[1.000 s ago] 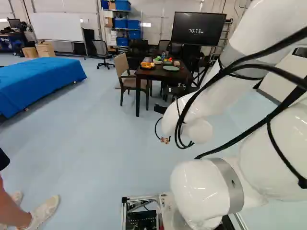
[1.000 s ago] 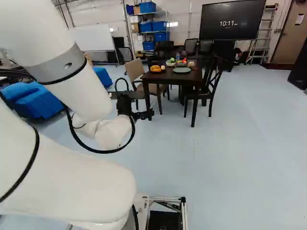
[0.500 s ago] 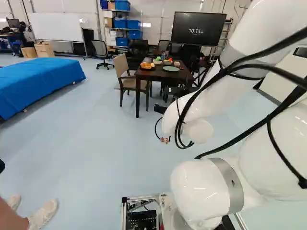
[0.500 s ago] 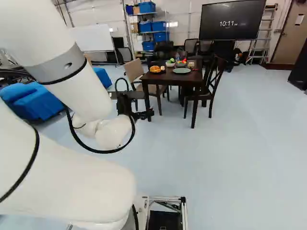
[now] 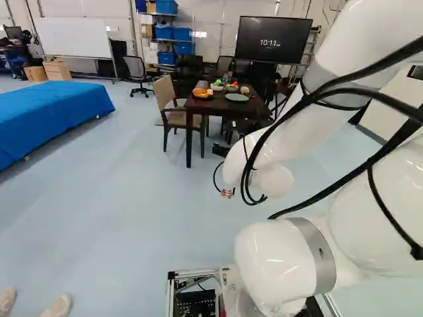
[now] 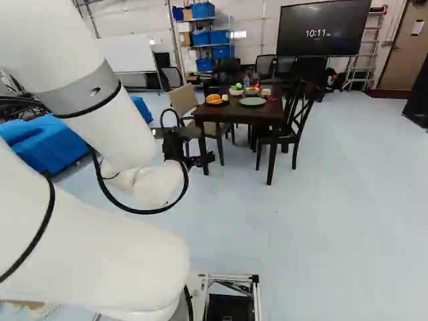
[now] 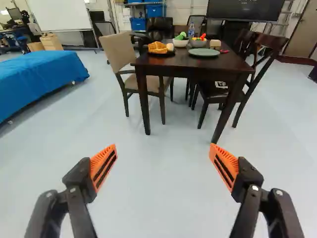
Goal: Move the croissant to the empty plate
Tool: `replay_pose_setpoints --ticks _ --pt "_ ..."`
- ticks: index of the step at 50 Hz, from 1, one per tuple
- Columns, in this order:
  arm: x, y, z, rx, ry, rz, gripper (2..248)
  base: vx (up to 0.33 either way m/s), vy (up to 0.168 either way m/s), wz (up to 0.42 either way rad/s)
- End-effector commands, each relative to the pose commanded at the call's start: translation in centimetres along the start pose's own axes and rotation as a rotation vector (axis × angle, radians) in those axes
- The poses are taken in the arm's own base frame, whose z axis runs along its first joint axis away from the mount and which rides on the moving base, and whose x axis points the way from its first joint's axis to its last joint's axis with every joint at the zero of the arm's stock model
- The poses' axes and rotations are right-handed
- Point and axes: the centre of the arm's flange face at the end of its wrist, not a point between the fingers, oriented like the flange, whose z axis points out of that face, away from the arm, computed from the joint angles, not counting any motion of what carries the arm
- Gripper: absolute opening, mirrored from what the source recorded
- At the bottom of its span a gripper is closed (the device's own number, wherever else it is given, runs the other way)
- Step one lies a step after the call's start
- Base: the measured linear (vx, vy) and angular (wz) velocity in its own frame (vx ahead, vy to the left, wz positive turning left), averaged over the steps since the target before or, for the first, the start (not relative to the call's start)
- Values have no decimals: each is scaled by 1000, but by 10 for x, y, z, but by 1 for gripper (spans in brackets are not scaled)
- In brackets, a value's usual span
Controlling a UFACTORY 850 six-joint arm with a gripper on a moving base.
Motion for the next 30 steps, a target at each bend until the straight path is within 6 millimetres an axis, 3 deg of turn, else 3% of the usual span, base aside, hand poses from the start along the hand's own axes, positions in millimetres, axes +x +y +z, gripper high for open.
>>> replay_pose_setpoints --ticks 30 --pt "0 0 0 0 0 0 247 214 -3 -22"
